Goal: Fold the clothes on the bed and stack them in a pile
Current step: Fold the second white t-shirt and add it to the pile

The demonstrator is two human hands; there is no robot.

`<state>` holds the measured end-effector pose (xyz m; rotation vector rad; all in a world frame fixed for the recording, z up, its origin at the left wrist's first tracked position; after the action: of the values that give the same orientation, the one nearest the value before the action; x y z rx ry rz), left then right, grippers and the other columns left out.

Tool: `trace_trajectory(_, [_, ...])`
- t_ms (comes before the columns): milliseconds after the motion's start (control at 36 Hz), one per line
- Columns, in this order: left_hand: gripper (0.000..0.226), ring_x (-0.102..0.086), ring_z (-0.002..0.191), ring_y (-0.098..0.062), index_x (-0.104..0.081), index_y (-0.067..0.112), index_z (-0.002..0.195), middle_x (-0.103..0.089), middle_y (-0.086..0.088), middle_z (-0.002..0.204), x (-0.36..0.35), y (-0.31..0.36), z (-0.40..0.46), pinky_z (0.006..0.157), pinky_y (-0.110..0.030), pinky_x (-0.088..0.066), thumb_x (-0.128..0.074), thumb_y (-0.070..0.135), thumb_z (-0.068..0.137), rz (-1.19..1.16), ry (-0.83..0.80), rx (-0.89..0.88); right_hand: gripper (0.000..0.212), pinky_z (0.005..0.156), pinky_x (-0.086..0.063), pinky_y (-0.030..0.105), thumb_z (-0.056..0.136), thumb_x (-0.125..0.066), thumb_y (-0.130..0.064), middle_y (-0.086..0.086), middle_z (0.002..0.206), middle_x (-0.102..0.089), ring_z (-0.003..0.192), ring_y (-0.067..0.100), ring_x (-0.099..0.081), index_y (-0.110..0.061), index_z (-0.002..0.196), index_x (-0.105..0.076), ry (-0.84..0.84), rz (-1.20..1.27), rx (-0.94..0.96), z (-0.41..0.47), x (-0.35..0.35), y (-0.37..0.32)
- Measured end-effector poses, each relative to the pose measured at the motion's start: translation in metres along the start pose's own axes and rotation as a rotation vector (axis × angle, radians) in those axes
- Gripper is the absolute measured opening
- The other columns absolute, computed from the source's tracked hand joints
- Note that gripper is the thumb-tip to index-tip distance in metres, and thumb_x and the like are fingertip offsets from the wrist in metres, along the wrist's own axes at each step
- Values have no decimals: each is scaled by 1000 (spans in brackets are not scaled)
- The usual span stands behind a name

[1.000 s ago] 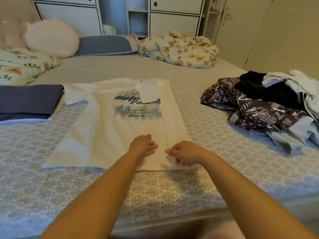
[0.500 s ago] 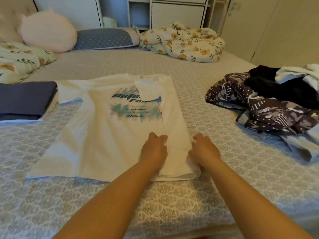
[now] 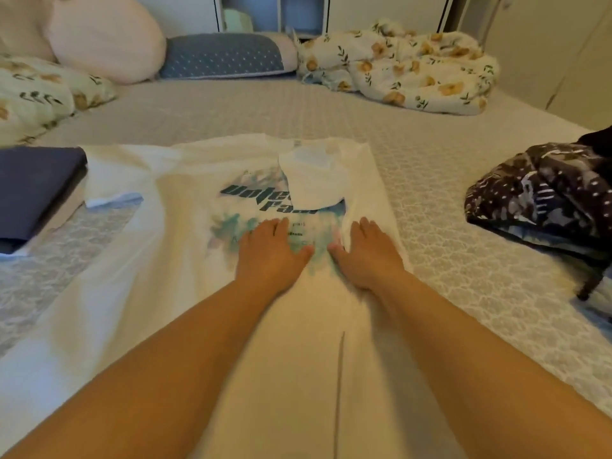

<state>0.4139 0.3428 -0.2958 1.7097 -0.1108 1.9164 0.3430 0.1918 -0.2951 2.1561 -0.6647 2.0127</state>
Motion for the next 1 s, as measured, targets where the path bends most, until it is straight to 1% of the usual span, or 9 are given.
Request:
trace_trajectory(194, [74,-50,123,-29,-8,39,151,-47,-7,144,-9,4,102,96,-41,-45,-36,68,89,-289,-30,89,68,114,-15,36,96,-38,-43,10,157,-18,143,24,-17,-5,149,-18,105,91,41,88,10,-2])
trace_trajectory(278, [52,-46,127,-27,-35,37,145,-46,-3,145,-15,4,129,99,-37,-42,-47,46,94,-318,-73,116,38,101,-33,34,98,-35,-22,13,136,-44,127,30,-39,-7,132,-43,179,138,58,110,21,0])
trace_trajectory(417, [44,-55,115,-26,-62,21,125,-56,-5,134,4,7,159,100,-35,-46,-46,1,89,-507,13,239,40,98,-37,31,102,-30,-27,8,144,-45,126,27,-45,-16,136,-49,169,275,74,131,39,-5])
trace_trajectory(583, [27,-57,84,-22,-70,12,96,-69,-7,103,-1,-13,167,72,-29,-42,-47,26,94,-295,33,251,60,52,-34,28,88,-34,-69,-1,70,-60,65,19,-56,-18,66,-59,227,142,73,139,48,-21])
trace_trajectory(667, [23,-51,85,-18,-62,21,95,-66,-2,107,-4,-15,175,73,-28,-38,-51,41,93,-336,20,243,41,55,-33,28,96,-37,-44,3,86,-61,80,23,-57,-15,84,-63,347,68,5,149,62,-14])
trace_trajectory(722, [31,-53,95,-19,-59,23,110,-62,-1,118,-5,-14,180,76,-27,-37,-53,47,91,-355,11,235,31,79,-41,32,97,-39,-31,8,127,-54,111,27,-49,-17,118,-58,271,-34,101,158,49,-19])
trace_trajectory(778, [44,-53,115,-22,-55,23,127,-57,-1,131,-6,-14,183,86,-29,-39,-54,48,91,-317,-3,213,49,111,-22,41,100,-29,-40,3,157,-21,142,24,-20,-28,147,-28,124,-54,181,163,26,-22])
trace_trajectory(861, [53,-46,128,-24,-50,19,138,-50,-4,142,-5,-13,188,102,-32,-36,-55,46,92,-261,-27,201,60,117,0,47,96,-20,-58,-2,161,2,147,21,5,-37,151,-7,21,-47,217,168,13,-20])
trace_trajectory(1000, [43,-52,123,-26,-54,11,133,-54,-10,136,-2,-10,198,101,-31,-43,-59,13,91,-377,-92,299,63,115,7,49,93,-30,-62,-4,160,7,146,21,11,-45,149,-8,-144,-33,358,151,5,-34])
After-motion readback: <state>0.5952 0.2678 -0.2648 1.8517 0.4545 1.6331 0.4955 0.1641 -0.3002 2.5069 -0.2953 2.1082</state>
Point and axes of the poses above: each hand's wrist, its own z-axis towards the middle knuckle, its own x-axis out of the back of the hand, y = z × x, the point moved 7 cm from there along z, towards the middle knuckle
